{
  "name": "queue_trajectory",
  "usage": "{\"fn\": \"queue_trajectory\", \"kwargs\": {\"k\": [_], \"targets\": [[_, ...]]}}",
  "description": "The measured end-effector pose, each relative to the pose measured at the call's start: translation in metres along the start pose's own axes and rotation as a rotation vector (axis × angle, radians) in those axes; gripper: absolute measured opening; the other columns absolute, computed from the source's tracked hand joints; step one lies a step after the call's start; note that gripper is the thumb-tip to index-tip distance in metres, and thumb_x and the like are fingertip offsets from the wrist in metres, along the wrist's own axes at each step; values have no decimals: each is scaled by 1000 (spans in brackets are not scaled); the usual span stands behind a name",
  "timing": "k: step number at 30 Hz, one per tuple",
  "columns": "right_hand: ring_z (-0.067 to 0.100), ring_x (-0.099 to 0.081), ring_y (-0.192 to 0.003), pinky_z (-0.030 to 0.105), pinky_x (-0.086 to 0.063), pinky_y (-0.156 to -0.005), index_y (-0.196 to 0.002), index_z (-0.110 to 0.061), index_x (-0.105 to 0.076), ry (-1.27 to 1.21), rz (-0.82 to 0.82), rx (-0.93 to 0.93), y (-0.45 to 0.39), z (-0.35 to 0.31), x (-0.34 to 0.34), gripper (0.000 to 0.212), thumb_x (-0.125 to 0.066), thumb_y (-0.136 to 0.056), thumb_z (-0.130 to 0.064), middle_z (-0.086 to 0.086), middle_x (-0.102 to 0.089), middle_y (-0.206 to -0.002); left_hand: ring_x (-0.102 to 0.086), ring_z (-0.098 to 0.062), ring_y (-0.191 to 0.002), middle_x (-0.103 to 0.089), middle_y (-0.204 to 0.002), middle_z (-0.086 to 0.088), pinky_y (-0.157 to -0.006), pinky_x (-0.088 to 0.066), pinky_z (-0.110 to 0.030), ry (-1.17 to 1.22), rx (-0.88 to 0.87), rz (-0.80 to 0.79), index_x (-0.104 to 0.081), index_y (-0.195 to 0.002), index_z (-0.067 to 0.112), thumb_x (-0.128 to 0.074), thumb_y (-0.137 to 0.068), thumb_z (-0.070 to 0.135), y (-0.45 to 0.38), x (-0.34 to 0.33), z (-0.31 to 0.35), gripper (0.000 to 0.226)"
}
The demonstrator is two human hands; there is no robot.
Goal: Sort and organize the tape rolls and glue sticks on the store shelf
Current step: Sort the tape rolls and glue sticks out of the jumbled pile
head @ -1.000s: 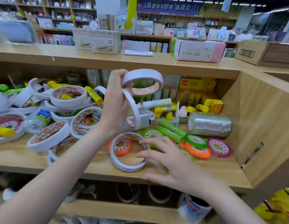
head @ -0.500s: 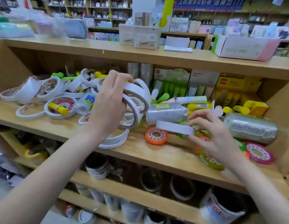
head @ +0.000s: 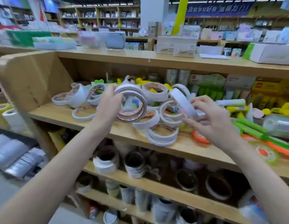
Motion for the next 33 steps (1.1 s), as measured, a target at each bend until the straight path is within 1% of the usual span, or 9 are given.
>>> {"fn": "queue_trajectory", "kwargs": {"k": [4,7,11,16,20,22,24,29,33], "targets": [[24,-46,-93,36,-43,-75,-94,-10,-64,387,-220,106,-10,-19,-66,24,-67,-81,-29,5,-64,-96,-49,3,-67,-51,-75,7,-57,-36,-9,-21,-12,165,-54,-80,15,-45,-72,-1,0,77,-13,20],[17,-39,-99,32,-38,-78,-97,-17,-64,427,-432,-2,-7,-14,-96,31,-65,-80,-43,-2,-62,-94,-46,8,-57,-52,-75,3,-53,-35,-5,-21,-34,122,-53,-76,17,-44,-75,-11,3,97,-22,29],[12,-34,-94,33,-38,-79,-93,-17,-57,428,-505,-64,-7,-21,-102,29,-69,-77,-38,-4,-51,-87,-49,8,-54,-54,-74,3,-52,-37,-7,-41,-35,69,-56,-89,12,-46,-79,-9,0,93,-24,25],[13,-34,-87,30,-32,-73,-64,-29,-32,560,-663,-54,-1,-15,-101,40,-69,-76,-35,-12,-37,-71,-54,-16,-91,-57,-97,-4,-75,-43,-21,-194,-188,10,-52,-99,20,-52,-76,10,2,76,-24,25],[17,-38,-76,34,-33,-65,-60,-30,-33,371,-475,-29,-5,-16,-79,46,-77,-70,-22,-18,-35,-64,-40,-17,-96,-51,-103,-2,-82,-31,-26,-339,-465,36,-55,-111,10,-45,-76,12,21,38,-12,36],[19,-40,-77,40,-41,-66,-61,-25,-44,383,-365,49,-4,-19,-68,35,-79,-63,-27,-16,-44,-74,-34,-13,-91,-52,-100,-2,-78,-24,-25,-399,-538,54,-56,-112,9,-45,-75,12,23,17,-13,39],[25,-41,-94,48,-44,-77,-77,-15,-58,419,-309,36,-1,-9,-61,36,-84,-58,-30,2,-53,-101,-35,-17,-93,-53,-101,-5,-78,-23,-27,-504,-576,-1,-55,-113,11,-45,-75,14,26,-6,-24,39],[25,-18,-130,48,-21,-107,-123,-28,-51,593,-492,-77,-5,7,-65,75,-78,-59,-55,1,-24,-143,-50,-23,-101,-60,-106,-6,-81,-32,-30,-560,-568,-383,-55,-118,9,-37,-80,35,31,-31,-60,49],[21,-25,-130,42,-21,-105,-118,-30,-50,655,-596,-114,-9,9,-65,66,-67,-65,-64,0,-10,-144,-47,-18,-108,-57,-116,-2,-84,-31,-28,-592,-519,-596,-49,-126,15,-56,-81,47,17,-30,-63,55]]}}
Point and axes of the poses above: each hand's wrist, its own y-axis away from the middle knuckle, its own x-axis out of the back of the hand, z = x × y, the point moved 6 cm from there along -y, towards the middle knuckle
